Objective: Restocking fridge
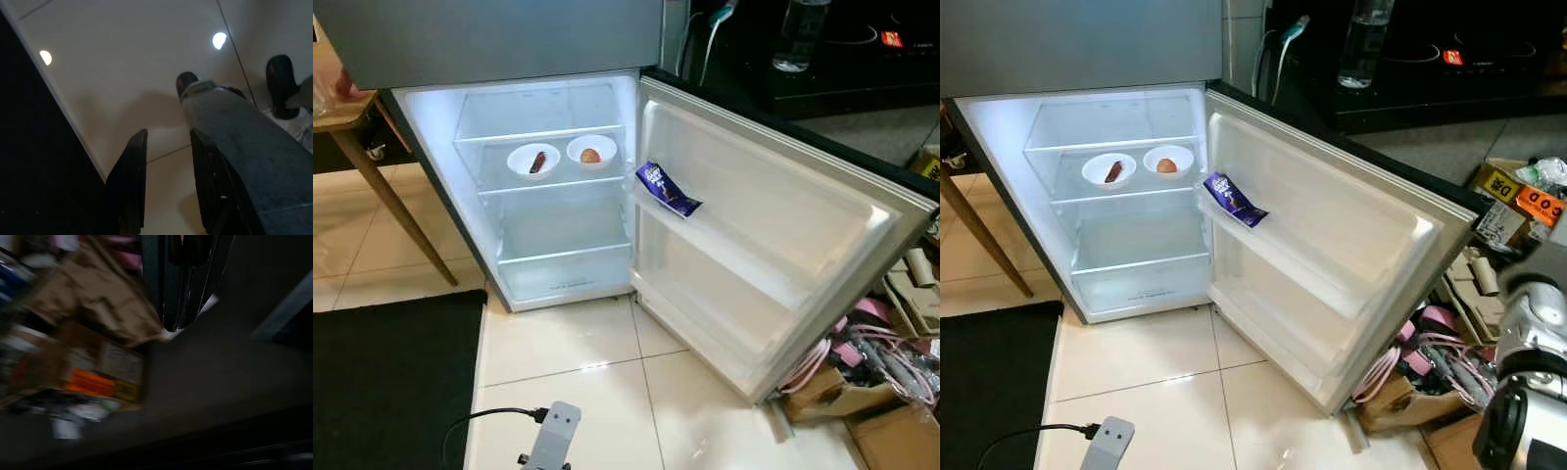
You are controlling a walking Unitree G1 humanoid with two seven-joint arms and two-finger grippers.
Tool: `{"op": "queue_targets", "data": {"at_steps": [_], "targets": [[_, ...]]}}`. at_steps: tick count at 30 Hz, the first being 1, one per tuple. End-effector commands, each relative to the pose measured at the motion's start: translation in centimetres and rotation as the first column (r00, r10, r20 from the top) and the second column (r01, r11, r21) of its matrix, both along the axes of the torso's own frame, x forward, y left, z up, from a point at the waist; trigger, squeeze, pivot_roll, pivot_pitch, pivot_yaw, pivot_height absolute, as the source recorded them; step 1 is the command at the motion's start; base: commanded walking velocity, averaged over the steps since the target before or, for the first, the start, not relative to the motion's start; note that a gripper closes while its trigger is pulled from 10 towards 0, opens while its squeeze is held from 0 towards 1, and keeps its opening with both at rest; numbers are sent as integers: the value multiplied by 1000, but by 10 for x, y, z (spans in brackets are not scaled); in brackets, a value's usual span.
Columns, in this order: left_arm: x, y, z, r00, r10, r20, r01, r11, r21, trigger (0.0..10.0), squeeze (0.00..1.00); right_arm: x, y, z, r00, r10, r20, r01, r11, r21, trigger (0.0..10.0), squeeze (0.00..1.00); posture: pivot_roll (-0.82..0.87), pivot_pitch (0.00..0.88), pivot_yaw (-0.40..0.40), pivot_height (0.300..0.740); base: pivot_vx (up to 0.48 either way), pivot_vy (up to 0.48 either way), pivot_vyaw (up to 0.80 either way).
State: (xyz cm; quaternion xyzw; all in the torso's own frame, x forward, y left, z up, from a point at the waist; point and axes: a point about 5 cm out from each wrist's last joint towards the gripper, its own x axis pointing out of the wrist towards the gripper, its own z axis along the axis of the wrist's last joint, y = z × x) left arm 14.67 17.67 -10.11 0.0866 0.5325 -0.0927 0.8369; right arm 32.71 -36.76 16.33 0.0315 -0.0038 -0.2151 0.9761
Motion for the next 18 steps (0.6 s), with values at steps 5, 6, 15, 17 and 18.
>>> {"op": "queue_targets", "data": {"at_steps": [5, 6, 15, 17, 18], "targets": [[-5, 8, -1, 1000, 16, -7, -16, 1000, 16, 10000, 0, 8, 12, 4, 994, 111, -2, -111, 993, -34, 10000, 0, -66, 0, -2, 740, 0, 0, 0], [-6, 8, -1, 1000, 18, -9, -17, 1000, 15, 10000, 0, 11, 17, 4, 984, 179, -19, -180, 982, -61, 10000, 0, -65, 0, -3, 740, 0, 0, 0], [-7, 8, -1, 1000, 17, -10, -17, 1000, 14, 10000, 0, 13, 33, 9, 875, 482, -50, -484, 867, -116, 10000, 0, -71, 0, -1, 740, 0, 0, 0], [-6, 8, -1, 1000, 15, -9, -15, 1000, 15, 10000, 0, 12, 35, 10, 831, 554, -50, -556, 824, -112, 10000, 0, -74, 0, 0, 740, 0, 0, 0], [-6, 8, -1, 1000, 14, -9, -14, 1000, 15, 10000, 0, 11, 37, 11, 805, 592, -45, -593, 798, -105, 10000, 0, -75, 0, 0, 740, 0, 0, 0]]}}
